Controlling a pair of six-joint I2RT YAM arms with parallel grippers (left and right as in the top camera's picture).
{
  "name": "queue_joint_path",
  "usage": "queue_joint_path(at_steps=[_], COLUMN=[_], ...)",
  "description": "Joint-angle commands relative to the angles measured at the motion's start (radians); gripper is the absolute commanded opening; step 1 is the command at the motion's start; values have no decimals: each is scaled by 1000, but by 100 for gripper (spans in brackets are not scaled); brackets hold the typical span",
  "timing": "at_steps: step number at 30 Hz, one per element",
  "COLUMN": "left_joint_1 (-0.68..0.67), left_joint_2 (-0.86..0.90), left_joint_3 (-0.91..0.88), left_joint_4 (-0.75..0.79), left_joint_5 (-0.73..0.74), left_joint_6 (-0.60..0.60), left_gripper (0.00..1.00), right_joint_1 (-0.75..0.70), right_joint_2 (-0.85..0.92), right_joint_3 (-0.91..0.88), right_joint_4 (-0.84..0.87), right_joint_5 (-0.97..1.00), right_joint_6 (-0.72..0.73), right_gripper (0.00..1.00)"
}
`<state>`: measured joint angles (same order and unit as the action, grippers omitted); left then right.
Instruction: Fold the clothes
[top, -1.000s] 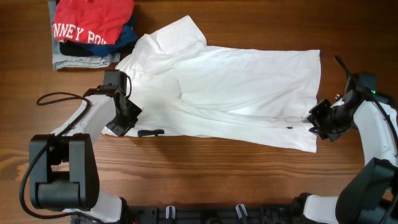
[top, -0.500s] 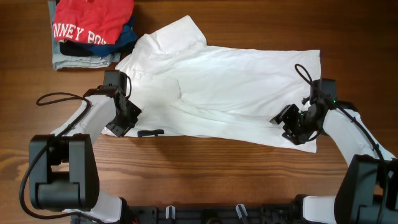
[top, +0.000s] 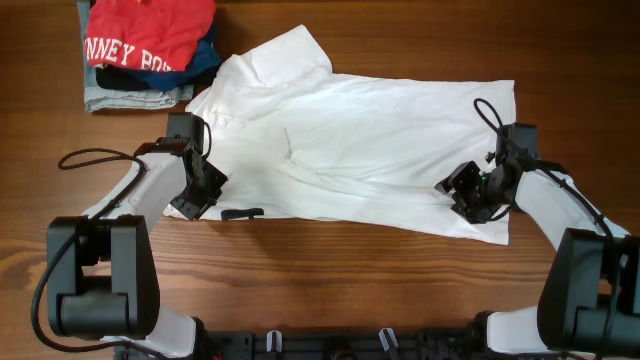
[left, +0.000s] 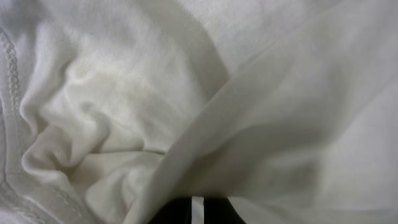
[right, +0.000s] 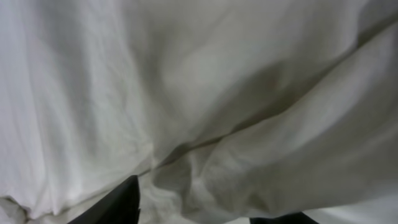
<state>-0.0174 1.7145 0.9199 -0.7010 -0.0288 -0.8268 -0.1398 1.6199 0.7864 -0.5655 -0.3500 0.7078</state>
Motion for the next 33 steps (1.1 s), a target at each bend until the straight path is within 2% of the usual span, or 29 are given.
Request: queue_joint_path(at_steps=[1, 5, 10, 17, 28, 33], left_joint_1=[10, 10, 10, 10, 10, 10], left_joint_2=[-8, -8, -8, -8, -8, -8], left_joint_3=[-18, -18, -18, -18, -18, -18], left_joint_4=[-7, -7, -7, 14, 15, 15], left_joint_5=[-32, -33, -86, -97, -96, -96], left_joint_6=[9, 9, 13, 12, 12, 12], left_gripper=[9, 10, 12, 13, 13, 14], right_joint_1=[3, 2, -20, -50, -49, -50], right_joint_2=[47, 46, 46, 45, 46, 46], right_joint_3=[-10, -7, -3, 123, 107, 89], right_joint_4=[65, 110, 89, -121, -77, -19], right_joint_5=[20, 20, 64, 65, 83, 84], right_joint_6=[55, 78, 68, -26, 11, 45], right_gripper=[45, 43, 41, 43, 43, 32])
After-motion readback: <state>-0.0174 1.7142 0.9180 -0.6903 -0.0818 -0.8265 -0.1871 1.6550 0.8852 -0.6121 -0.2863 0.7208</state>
